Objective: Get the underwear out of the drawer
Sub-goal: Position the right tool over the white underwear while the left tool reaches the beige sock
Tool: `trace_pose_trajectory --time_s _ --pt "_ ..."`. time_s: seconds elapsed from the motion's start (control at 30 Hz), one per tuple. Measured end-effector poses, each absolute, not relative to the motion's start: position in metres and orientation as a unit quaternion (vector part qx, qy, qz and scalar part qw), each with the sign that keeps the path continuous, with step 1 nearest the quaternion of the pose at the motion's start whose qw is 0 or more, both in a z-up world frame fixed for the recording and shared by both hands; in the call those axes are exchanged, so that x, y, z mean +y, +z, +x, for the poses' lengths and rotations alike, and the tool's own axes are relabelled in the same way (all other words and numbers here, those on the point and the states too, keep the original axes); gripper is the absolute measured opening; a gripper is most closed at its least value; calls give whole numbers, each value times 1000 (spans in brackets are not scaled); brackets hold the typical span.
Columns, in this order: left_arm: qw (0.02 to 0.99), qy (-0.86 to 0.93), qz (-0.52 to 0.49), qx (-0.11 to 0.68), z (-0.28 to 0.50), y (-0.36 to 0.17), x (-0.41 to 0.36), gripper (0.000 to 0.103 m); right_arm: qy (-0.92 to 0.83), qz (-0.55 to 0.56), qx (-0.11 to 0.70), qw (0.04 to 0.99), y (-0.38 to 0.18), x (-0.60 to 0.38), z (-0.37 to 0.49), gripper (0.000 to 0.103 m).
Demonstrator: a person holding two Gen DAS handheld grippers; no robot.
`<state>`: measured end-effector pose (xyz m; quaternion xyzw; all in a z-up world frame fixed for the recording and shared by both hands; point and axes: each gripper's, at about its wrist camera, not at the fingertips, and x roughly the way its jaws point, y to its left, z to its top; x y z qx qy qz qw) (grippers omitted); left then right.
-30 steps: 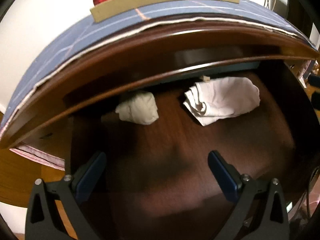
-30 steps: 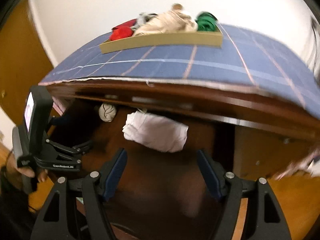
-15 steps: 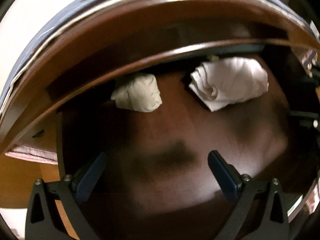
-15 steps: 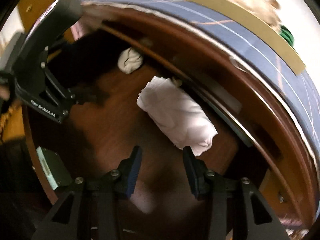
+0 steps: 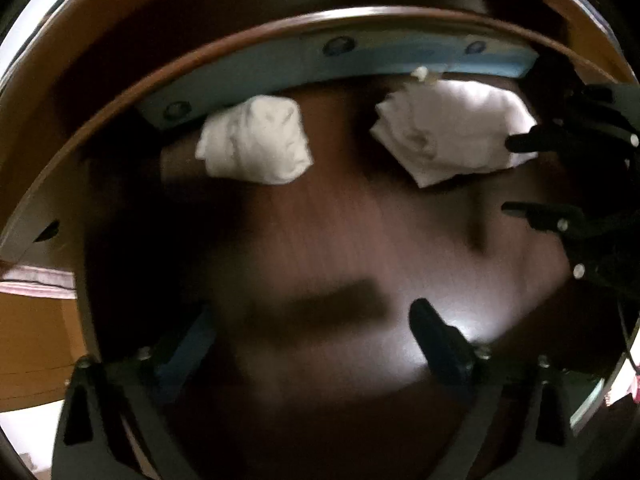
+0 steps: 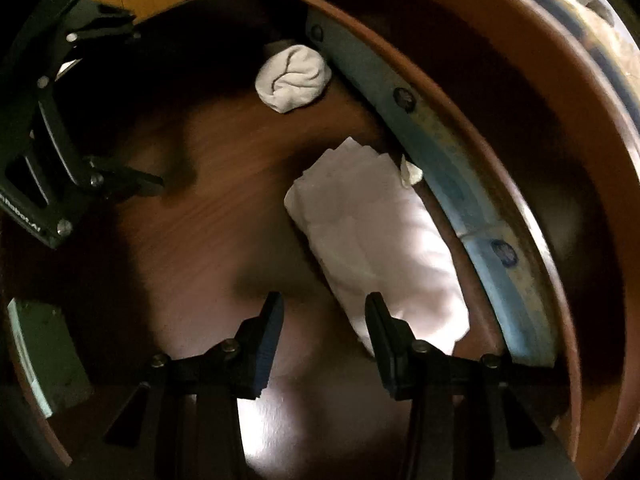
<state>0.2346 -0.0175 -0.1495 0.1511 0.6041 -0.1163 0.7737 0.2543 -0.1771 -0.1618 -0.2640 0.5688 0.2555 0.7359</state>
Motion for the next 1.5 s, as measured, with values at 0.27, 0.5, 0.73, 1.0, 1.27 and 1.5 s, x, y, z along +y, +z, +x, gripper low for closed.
trace_pose_trajectory --time_s 0.27,0.5,0.73,1.0,1.27,1.5 --pt "773 -124 154 602 235 -151 -20 92 240 -213 569 757 -175 -193 274 45" --pt "768 -166 140 602 240 -153 -15 92 236 -197 577 757 -171 -199 279 45" --pt "795 -158 275 517 239 -143 -33 92 256 -182 614 724 -161 -206 260 45" --pt "819 -126 82 554 275 -140 -11 88 259 -193 616 719 -159 -197 254 45" --pt "826 -63 -62 557 284 -145 12 82 265 -208 610 717 -155 -178 236 45" --pt "850 33 -153 502 279 -134 40 81 291 -218 604 709 -154 -170 221 45"
